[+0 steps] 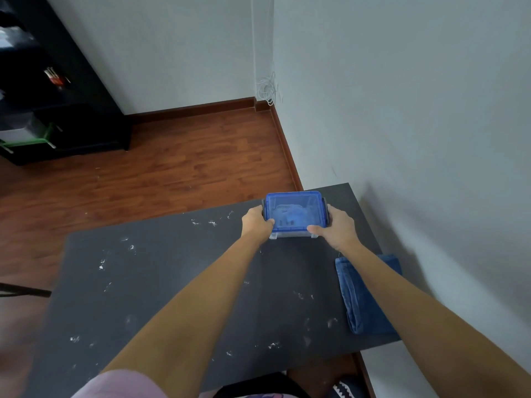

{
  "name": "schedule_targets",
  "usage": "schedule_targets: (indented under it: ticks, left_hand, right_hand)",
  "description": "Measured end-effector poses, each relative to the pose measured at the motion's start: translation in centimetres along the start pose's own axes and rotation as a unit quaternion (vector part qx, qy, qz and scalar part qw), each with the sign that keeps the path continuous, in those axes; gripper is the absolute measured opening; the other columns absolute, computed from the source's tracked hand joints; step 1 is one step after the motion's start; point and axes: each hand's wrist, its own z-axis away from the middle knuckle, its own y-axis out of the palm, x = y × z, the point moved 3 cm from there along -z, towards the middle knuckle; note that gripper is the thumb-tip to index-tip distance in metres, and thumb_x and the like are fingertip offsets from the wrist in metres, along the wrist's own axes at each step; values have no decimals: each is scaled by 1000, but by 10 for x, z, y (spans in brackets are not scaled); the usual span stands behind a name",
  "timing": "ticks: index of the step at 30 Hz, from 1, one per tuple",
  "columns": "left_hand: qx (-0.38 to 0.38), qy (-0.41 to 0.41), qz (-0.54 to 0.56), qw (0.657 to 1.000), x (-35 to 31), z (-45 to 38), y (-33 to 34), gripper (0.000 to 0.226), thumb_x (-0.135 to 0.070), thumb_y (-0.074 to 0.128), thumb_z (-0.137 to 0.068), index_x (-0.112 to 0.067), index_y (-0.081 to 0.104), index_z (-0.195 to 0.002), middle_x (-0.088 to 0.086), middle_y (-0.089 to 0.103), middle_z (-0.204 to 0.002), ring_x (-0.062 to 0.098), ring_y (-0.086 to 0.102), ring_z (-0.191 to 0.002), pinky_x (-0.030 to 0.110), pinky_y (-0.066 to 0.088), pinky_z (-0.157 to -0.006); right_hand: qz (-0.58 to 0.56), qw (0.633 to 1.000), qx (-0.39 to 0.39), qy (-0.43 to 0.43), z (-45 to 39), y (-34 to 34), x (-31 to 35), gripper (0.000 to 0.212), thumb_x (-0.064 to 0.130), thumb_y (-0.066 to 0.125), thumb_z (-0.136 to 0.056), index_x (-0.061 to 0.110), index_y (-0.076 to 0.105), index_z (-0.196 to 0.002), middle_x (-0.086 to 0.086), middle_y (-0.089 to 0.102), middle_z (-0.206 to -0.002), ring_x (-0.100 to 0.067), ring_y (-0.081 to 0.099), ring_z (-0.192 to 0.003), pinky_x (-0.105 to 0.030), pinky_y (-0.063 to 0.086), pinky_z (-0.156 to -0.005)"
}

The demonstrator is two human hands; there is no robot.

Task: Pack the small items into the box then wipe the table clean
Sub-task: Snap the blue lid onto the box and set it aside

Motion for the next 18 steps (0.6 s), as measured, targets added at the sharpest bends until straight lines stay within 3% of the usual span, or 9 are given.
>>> schedule_targets:
  ticks: [3,7,9,13,18]
  left_hand:
    - [-5,-4,-36,999,-4,3,4,19,-4,49,-91,1,55,-108,21,62,-112,27,53,-88,32,42,-72]
    - [-8,-20,-84,996,-11,5,8,28,-5,44,-95,1,47,-122,19,58,-121,33,55,-112,32,41,-76]
    - [-9,-24,-93,995,-12,5,9,26,-5,44,-95,2,47,-120,20,58,-121,32,55,-111,32,41,-76]
    - [-11,-29,-98,995,-12,6,8,23,-5,45,-95,1,49,-116,20,59,-119,25,50,-92,30,40,-74]
    - [-8,-22,-106,994,-13,7,8,24,-7,47,-95,2,49,-117,20,58,-120,33,56,-109,31,40,-77]
  right_hand:
    - [15,1000,6,8,3,3,-1,63,31,78,-79,11,47,-131,-8,61,-124,-26,60,-116,-44,52,-97]
    - [27,999,12,16,6,3,0,81,33,75,-83,9,32,-148,-10,57,-131,-27,55,-124,-45,46,-105]
    - [24,1000,9,13,7,2,2,84,32,74,-84,10,29,-151,-10,58,-131,-27,55,-124,-44,45,-105]
    - [18,1000,10,2,10,-2,7,69,29,75,-83,14,42,-141,-9,62,-125,-26,59,-118,-42,49,-101]
    - [34,999,12,-17,11,-4,14,58,26,75,-83,15,48,-133,-9,64,-120,-26,61,-113,-41,51,-97]
